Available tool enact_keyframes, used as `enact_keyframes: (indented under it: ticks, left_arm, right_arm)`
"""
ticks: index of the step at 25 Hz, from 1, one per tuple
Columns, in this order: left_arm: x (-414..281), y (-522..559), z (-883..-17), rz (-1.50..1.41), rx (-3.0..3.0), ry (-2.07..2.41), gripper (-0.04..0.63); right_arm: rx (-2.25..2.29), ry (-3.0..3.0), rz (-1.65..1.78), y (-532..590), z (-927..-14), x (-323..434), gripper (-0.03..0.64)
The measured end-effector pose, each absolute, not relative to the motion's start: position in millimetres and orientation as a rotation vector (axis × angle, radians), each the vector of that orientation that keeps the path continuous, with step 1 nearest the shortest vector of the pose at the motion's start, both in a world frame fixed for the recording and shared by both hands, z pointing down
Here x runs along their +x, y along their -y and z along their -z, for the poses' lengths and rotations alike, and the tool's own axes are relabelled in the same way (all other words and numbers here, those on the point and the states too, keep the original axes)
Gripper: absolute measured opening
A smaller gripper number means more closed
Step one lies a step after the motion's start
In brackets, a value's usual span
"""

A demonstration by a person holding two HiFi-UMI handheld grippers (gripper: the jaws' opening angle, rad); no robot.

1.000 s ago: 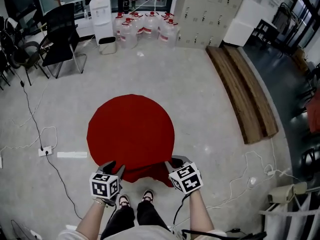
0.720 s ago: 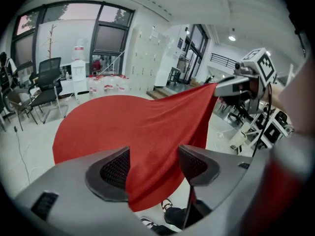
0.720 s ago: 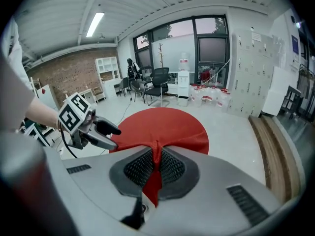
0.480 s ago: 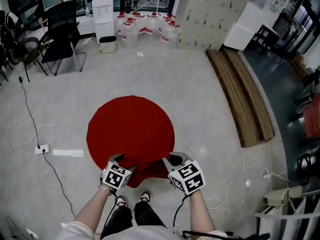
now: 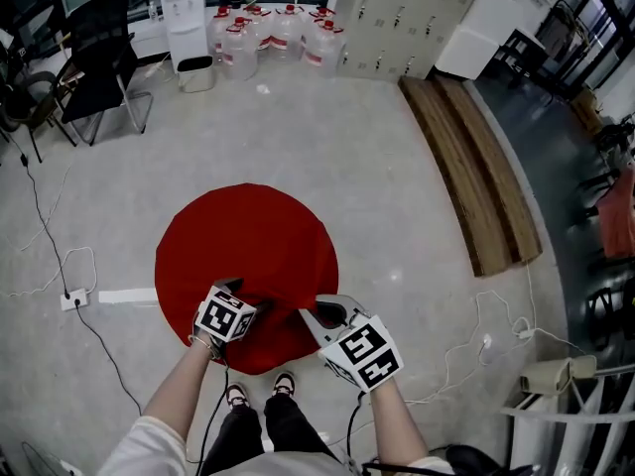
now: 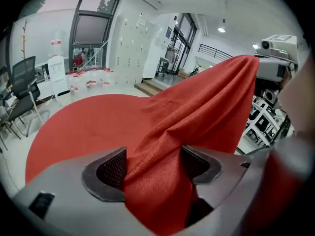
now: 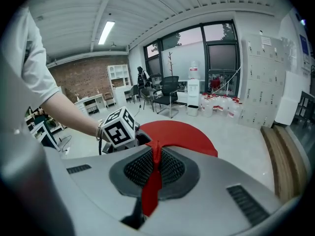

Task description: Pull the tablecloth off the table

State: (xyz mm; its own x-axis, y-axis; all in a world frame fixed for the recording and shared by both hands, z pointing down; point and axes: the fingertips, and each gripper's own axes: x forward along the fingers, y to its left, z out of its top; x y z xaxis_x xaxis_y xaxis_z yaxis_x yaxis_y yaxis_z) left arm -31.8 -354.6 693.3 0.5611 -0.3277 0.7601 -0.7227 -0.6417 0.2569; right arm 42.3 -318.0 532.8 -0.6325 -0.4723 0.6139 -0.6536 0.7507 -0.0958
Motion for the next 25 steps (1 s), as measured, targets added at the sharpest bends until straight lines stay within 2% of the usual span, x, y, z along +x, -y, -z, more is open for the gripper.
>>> enact_keyframes:
  ticks: [9,12,18,21,25]
  left_arm:
    - [-5.9,352.7,-707.1,-0.981,2.103,0.537,0.326]
    - [-2.2,349.1,-704.2,-0.976,2.13,0.493,0.22]
    - [-0.2,343.8,-707.3,-1.064,2.164,0.501,0.053]
    - [-5.2,344.1,-707.9,-1.08,2.152,0.595,0.024]
    - [-29.2,346.0,-697.9,-0.845,1.994,0.821,0.021]
  right_arm:
    - [0.78,2.416,-0.455,322.4,-529.5,33.0,0.028]
    - [0.768,2.418,-0.459,321.7,-530.6,31.3,0.028]
    - [0.732,2.404,-0.455,314.1,-539.4,22.8,0.028]
    - [0.731,2.414,-0.497,313.2,-544.1,20.4,0.028]
    - [0.758,2.405,-0.581,317.7,-551.7,25.6,0.028]
